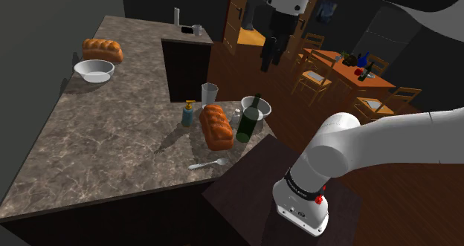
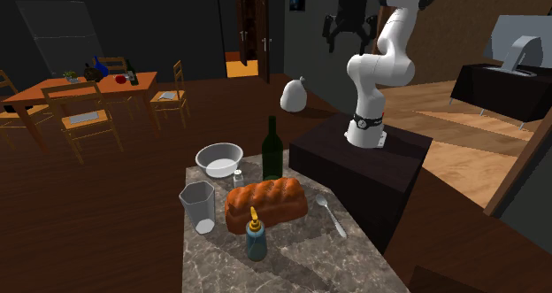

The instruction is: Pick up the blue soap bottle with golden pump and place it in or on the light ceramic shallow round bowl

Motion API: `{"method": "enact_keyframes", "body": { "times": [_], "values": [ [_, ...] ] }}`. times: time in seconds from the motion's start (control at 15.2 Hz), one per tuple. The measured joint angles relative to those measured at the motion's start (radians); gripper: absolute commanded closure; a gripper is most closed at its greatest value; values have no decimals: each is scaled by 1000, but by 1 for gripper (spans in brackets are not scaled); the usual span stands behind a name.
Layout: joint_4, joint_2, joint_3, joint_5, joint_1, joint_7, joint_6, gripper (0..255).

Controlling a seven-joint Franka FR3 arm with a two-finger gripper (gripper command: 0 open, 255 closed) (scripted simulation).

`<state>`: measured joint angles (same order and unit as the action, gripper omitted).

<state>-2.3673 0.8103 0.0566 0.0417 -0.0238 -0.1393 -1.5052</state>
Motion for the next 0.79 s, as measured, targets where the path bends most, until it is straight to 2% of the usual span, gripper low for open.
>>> {"method": "enact_keyframes", "body": {
  "times": [0.13,0.26,0.79],
  "values": [
    [-20,4,3,1,2,0,-20,0],
    [-58,-10,7,0,5,6,-85,0],
    [-222,-141,18,-18,10,45,-452,0]
  ]
}}
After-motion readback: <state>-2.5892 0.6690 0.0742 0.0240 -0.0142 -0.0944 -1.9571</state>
